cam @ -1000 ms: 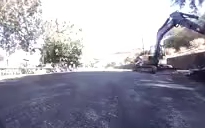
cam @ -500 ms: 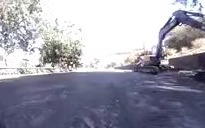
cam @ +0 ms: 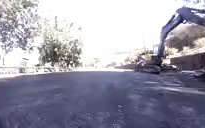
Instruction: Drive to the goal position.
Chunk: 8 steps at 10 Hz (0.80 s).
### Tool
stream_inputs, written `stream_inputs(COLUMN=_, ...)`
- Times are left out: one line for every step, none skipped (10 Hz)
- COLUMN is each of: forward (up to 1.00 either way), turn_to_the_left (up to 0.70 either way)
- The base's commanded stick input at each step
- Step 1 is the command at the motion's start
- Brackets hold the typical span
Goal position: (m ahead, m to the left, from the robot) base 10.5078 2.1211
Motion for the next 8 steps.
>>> stream_inputs(forward=0.5, turn_to_the_left=0.0)
stream_inputs(forward=0.5, turn_to_the_left=0.0)
stream_inputs(forward=0.5, turn_to_the_left=0.0)
stream_inputs(forward=0.5, turn_to_the_left=0.0)
stream_inputs(forward=0.5, turn_to_the_left=0.0)
stream_inputs(forward=0.5, turn_to_the_left=0.0)
stream_inputs(forward=0.5, turn_to_the_left=0.0)
stream_inputs(forward=0.5, turn_to_the_left=0.0)
